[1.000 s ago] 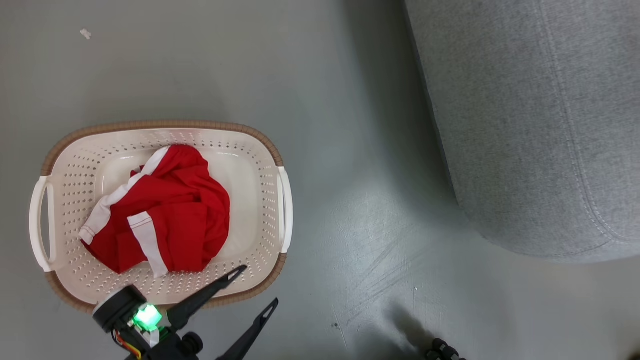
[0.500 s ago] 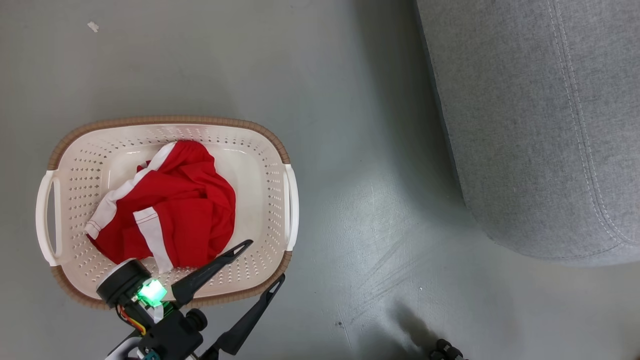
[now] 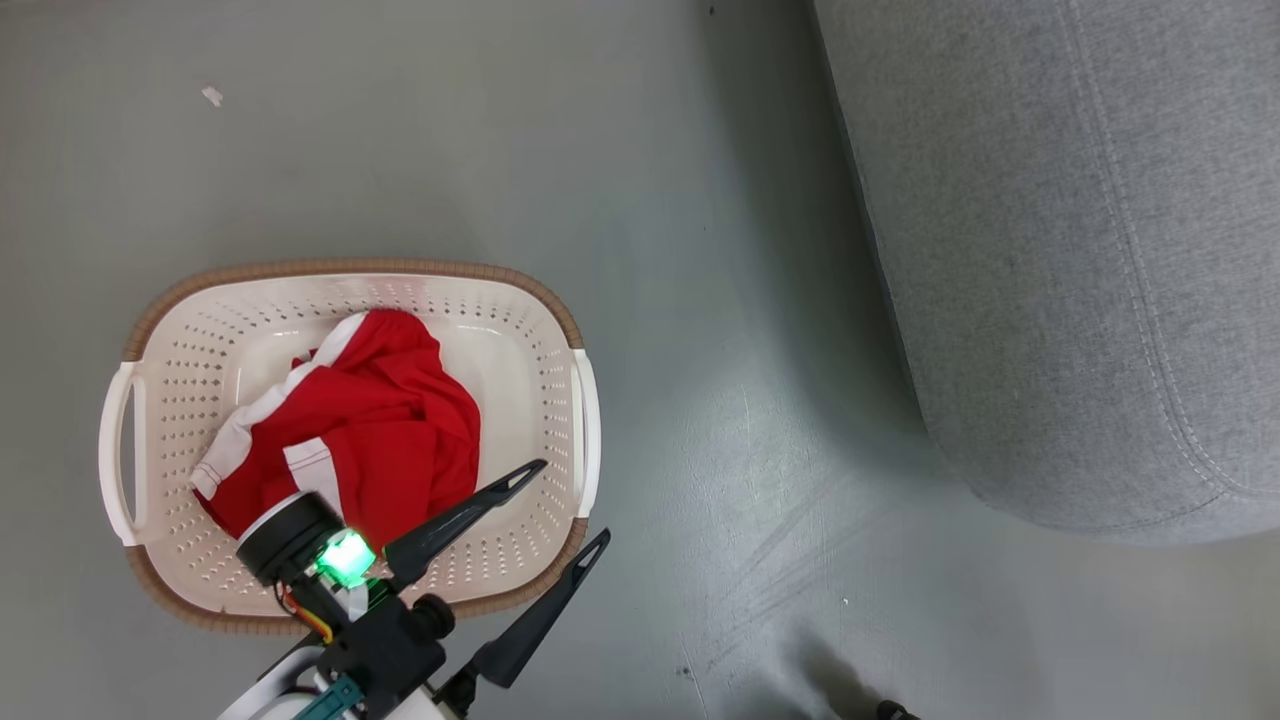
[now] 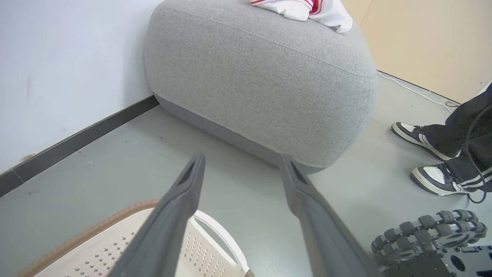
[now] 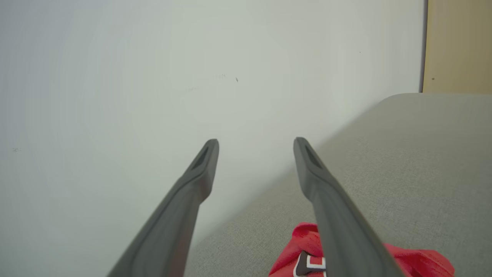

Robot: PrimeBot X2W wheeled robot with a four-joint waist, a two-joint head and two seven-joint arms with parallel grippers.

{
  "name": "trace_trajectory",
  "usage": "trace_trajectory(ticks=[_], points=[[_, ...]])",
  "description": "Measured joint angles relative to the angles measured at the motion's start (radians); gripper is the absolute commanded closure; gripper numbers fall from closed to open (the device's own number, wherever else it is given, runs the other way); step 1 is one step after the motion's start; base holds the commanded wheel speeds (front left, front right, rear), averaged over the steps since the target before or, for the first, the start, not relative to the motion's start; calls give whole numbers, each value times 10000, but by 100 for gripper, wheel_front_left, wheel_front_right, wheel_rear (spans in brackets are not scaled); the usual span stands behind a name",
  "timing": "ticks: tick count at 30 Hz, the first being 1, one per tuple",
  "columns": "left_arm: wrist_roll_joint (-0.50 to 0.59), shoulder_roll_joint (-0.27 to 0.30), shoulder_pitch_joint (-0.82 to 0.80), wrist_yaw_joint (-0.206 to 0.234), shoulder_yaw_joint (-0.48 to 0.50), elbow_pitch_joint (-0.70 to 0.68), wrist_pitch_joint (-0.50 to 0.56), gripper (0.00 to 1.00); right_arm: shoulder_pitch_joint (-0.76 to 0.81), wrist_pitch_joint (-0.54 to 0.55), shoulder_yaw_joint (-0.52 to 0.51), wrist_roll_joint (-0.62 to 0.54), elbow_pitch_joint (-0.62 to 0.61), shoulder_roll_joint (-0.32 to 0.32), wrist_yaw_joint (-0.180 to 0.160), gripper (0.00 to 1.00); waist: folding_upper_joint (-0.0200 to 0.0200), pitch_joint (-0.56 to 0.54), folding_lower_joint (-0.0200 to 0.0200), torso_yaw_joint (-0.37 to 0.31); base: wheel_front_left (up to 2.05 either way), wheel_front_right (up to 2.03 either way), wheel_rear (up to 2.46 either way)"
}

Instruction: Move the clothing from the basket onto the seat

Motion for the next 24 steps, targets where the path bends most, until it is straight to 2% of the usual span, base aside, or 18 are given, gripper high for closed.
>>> trace_trajectory(ticks=[8, 14, 19, 24], points=[[0, -481, -497, 0, -21, 167, 0, 0, 292, -6, 1319, 67, -1212, 623, 2, 0, 0, -525, 0, 13, 0, 0, 0], [-247, -930, -575, 0, 330, 288, 0, 0, 966, -6, 2125, 384, -1783, 1045, 2, 0, 0, -939, 0, 32, 0, 0, 0], [-418, -1329, -627, 0, 819, 441, 0, 0, 1909, -6, 2976, 562, -2334, 1266, 0, 0, 0, -1416, 0, 57, 0, 0, 0], [-798, -1824, -616, 0, 1716, 585, 0, 0, 2593, -6, 3906, 1066, -2890, 1559, 0, 0, 0, -1939, 0, 98, 0, 0, 0]])
